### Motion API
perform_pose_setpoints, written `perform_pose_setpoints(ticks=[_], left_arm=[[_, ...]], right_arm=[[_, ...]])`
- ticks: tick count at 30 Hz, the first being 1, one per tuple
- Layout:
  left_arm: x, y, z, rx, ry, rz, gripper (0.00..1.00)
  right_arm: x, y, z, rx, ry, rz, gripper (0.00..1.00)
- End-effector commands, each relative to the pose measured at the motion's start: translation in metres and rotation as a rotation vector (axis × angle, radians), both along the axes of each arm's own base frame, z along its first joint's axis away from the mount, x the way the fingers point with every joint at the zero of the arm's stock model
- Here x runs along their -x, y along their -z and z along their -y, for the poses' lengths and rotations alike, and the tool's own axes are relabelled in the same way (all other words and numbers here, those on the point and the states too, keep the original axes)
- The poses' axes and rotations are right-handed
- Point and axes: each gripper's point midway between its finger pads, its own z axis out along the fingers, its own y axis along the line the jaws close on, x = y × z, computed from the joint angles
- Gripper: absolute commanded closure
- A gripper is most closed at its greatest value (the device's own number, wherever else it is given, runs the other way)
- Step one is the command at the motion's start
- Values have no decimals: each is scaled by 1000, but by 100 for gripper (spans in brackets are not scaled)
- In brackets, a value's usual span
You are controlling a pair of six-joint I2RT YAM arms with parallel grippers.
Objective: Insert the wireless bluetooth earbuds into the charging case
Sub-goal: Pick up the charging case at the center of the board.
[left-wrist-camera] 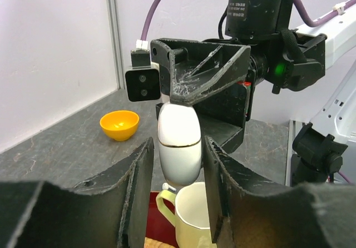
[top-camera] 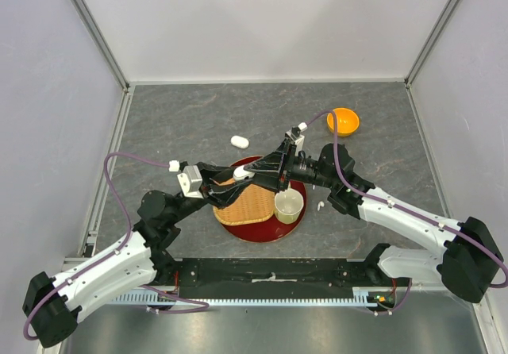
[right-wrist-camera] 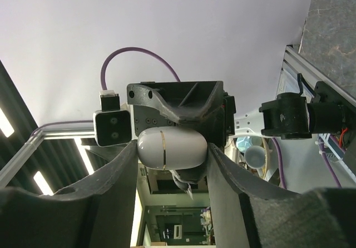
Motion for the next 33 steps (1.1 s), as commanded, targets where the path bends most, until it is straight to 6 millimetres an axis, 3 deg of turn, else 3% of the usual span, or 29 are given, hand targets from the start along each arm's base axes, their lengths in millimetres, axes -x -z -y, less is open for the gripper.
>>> perform_pose_setpoints(ticks=[1, 26, 28, 31, 33], left_arm=[[0, -3, 1, 17, 4, -21, 53], [-2, -13, 1, 58, -4, 8, 56], [-3, -11, 2, 52, -2, 2, 62], [-3, -9, 4, 48, 4, -4, 81], [-3, -9, 5, 48, 9, -11, 83]], right_arm=[[1, -24, 3, -72, 11, 49, 89], [-2, -9, 2, -35, 24, 25, 89], [-2, -10, 2, -35, 21, 25, 89], [-2, -9, 1, -35, 21, 21, 89], [-2, -11, 2, -42, 22, 26, 89]])
